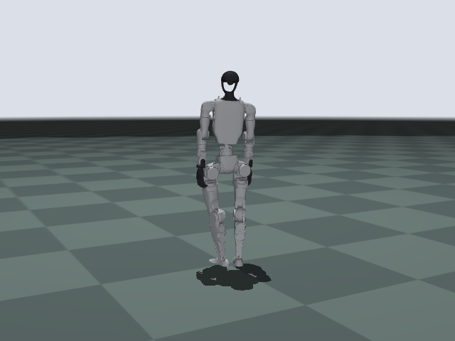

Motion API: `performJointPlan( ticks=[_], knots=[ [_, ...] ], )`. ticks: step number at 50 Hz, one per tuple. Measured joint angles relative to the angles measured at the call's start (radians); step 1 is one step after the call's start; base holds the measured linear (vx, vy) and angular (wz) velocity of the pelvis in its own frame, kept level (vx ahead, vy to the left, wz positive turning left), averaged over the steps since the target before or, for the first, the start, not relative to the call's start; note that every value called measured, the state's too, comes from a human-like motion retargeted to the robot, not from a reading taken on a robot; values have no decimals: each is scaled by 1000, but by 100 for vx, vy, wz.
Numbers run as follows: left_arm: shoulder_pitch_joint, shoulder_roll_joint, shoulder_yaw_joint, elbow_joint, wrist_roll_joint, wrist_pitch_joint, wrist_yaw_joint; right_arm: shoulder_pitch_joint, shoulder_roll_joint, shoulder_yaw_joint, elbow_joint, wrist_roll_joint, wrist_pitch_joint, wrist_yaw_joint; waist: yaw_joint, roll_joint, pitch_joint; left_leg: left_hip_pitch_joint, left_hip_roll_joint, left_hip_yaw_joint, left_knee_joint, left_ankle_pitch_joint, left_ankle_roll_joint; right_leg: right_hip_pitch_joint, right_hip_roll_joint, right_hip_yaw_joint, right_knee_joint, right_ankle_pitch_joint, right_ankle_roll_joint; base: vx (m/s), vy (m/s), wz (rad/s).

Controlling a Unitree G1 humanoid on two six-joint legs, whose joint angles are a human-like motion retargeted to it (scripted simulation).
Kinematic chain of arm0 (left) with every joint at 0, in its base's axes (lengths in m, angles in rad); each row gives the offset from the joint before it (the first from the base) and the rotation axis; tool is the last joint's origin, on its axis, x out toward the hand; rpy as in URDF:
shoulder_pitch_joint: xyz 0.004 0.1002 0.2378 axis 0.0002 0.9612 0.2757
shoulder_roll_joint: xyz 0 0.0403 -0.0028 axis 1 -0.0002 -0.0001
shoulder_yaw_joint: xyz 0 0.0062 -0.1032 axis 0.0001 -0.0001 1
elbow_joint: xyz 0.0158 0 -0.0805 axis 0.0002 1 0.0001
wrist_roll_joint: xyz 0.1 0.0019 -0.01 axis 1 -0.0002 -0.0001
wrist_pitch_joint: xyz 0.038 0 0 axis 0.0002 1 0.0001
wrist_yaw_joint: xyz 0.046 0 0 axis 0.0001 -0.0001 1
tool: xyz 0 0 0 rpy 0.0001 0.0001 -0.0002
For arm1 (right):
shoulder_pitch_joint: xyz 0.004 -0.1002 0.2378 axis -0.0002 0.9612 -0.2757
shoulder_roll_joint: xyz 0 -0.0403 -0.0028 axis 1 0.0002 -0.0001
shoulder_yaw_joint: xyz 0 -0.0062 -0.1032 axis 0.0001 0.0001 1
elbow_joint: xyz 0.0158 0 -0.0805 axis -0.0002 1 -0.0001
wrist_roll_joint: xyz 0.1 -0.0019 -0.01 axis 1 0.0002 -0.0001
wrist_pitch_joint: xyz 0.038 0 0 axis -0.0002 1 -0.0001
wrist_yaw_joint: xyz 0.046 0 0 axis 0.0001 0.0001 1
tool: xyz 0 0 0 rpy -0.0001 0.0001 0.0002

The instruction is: In place motions

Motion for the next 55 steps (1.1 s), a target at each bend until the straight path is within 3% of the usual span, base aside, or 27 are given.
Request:
performJointPlan(
  ticks=[8, 15, 21, 27, 32, 37, 44, 48, 55],
  knots=[
    [304, 104, 131, 0, -40, 70, -123, -132, 40, 36, -279, 48, -52, 78, 16, -8, 1, -2, -6, -24, 2, 6, -4, 12, -5, -30, -2, -10, 4, 2, 1, 28],
    [372, 140, 143, 0, -13, 123, -155, -158, 67, 8, -335, 126, -55, 84, 15, -24, 9, -4, -8, -43, 5, 11, -5, 22, -7, -51, -3, -17, 5, 0, -1, 18],
    [272, 85, 113, 0, -60, 79, -113, -120, 53, 9, -188, 58, -50, 71, 7, -34, 6, -4, -6, -36, 4, 11, -5, 19, -5, -43, -3, -13, 4, 0, -1, -6],
    [81, 23, 30, -4, -108, 38, -71, -58, 17, -4, 87, -68, 14, 65, -9, -37, 2, -1, 2, -18, 2, 7, -4, 9, 2, -19, -1, -6, 2, -1, -3, -27],
    [-104, -3, -46, -98, -161, 68, -145, 53, -41, -67, 240, -136, 78, 41, -31, -36, 4, -2, 15, 3, 0, 3, -3, -3, 11, 5, 2, 1, 2, -2, -5, -35],
    [-250, -21, -42, -234, -219, 77, -250, 170, -102, -173, 262, -148, 115, 38, -63, -33, -1, -7, 24, 28, -2, -1, -3, -17, 17, 20, 0, 11, 1, -3, -5, -37],
    [-374, 13, -71, -349, -195, 53, -213, 239, -160, -270, 293, -50, 172, 5, -84, -29, 2, -2, 31, 59, -5, -9, -3, -31, 23, 52, 3, 21, -1, -2, -2, -34],
    [-383, 33, -101, -359, -140, 47, -201, 238, -151, -271, 293, -4, 193, 2, -83, -24, 1, 1, 31, 66, -6, -11, -3, -33, 24, 60, 4, 22, -2, 0, 0, -4],
    [-301, 23, -124, -259, -74, 53, -197, 171, -73, -195, 251, -31, 147, -5, -69, -15, -5, 1, 25, 46, -5, -9, -1, -22, 18, 33, 4, 12, -1, 1, 2, 16]
  ],
)
